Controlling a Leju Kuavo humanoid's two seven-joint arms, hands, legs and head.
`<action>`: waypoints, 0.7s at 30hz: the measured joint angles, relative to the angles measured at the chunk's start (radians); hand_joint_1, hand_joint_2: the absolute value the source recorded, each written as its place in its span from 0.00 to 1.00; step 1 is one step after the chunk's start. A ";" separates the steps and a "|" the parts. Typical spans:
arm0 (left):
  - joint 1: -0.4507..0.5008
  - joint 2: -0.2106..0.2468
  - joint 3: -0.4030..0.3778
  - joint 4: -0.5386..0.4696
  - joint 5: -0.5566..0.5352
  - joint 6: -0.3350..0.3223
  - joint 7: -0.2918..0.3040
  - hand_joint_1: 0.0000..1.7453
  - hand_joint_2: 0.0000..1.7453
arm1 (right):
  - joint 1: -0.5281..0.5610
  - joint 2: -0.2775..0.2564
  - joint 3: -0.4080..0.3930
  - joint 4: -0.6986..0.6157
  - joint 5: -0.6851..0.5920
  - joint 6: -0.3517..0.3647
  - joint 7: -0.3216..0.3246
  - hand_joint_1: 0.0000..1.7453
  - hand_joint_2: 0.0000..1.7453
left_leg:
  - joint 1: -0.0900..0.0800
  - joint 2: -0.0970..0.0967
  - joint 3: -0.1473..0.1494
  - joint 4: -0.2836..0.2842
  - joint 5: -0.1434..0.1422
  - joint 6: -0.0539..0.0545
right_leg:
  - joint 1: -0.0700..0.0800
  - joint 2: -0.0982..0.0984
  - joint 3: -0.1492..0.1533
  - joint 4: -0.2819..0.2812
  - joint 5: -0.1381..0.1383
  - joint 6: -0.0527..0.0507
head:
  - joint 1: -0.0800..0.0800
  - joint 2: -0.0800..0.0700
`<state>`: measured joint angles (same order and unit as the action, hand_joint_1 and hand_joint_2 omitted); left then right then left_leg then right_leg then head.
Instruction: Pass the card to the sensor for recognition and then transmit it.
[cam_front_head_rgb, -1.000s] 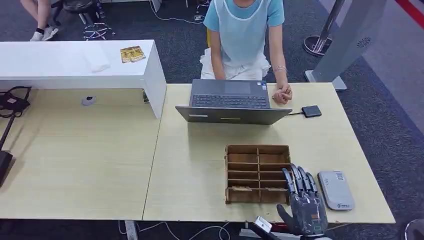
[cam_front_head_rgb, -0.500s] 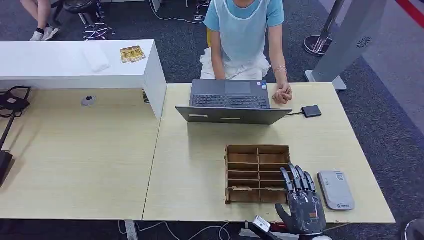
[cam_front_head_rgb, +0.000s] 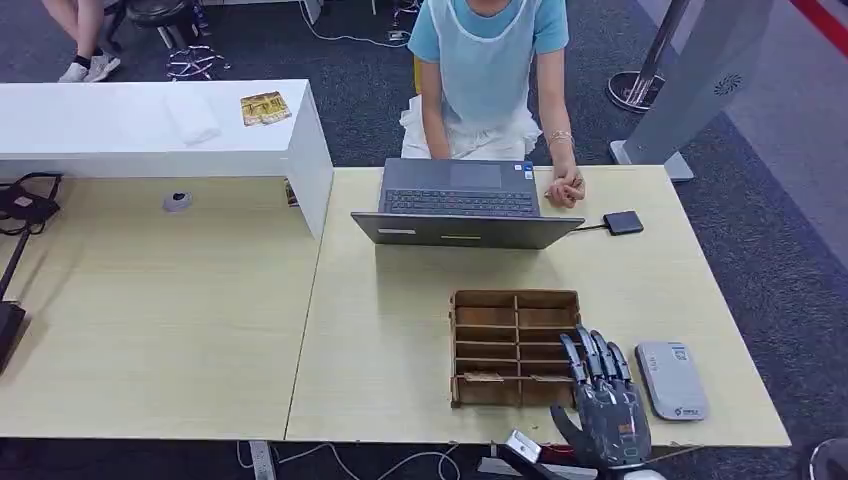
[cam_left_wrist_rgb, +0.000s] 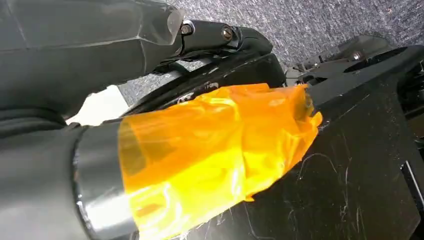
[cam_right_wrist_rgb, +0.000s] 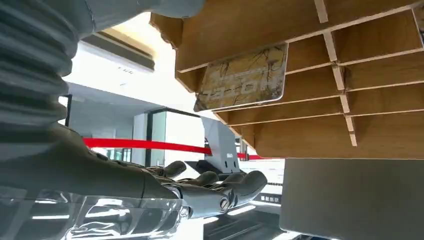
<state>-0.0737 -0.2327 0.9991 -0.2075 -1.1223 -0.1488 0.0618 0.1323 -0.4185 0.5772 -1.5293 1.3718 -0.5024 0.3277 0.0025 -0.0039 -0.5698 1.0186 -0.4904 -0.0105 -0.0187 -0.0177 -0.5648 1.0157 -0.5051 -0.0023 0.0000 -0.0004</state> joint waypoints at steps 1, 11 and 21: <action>0.000 0.000 0.000 0.000 0.000 0.000 0.000 0.00 0.00 | -0.001 0.000 0.000 0.000 0.000 0.000 0.000 0.11 1.00 | 0.000 0.000 0.000 0.000 0.000 0.000 | 0.000 0.000 0.000 0.000 0.000 0.000 | 0.000 0.000; 0.000 0.000 0.000 0.000 0.000 0.000 0.000 0.00 0.00 | -0.003 0.000 0.000 -0.001 0.002 0.004 0.000 0.11 1.00 | 0.000 0.000 0.000 0.000 0.000 0.000 | 0.000 0.000 0.000 0.000 0.000 0.000 | 0.000 0.000; -0.001 0.000 0.002 0.000 0.003 0.000 0.008 0.00 0.00 | -0.018 0.014 0.000 0.004 0.014 0.002 -0.014 0.07 1.00 | 0.000 0.000 0.000 0.000 0.000 0.000 | 0.000 0.000 0.000 0.000 0.000 0.000 | 0.000 0.000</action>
<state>-0.0746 -0.2331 1.0006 -0.2075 -1.1196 -0.1488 0.0694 0.1145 -0.4048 0.5776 -1.5255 1.3859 -0.5001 0.3136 0.0025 -0.0038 -0.5697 1.0186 -0.4904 -0.0105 -0.0187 -0.0177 -0.5648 1.0158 -0.5051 -0.0023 -0.0004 -0.0004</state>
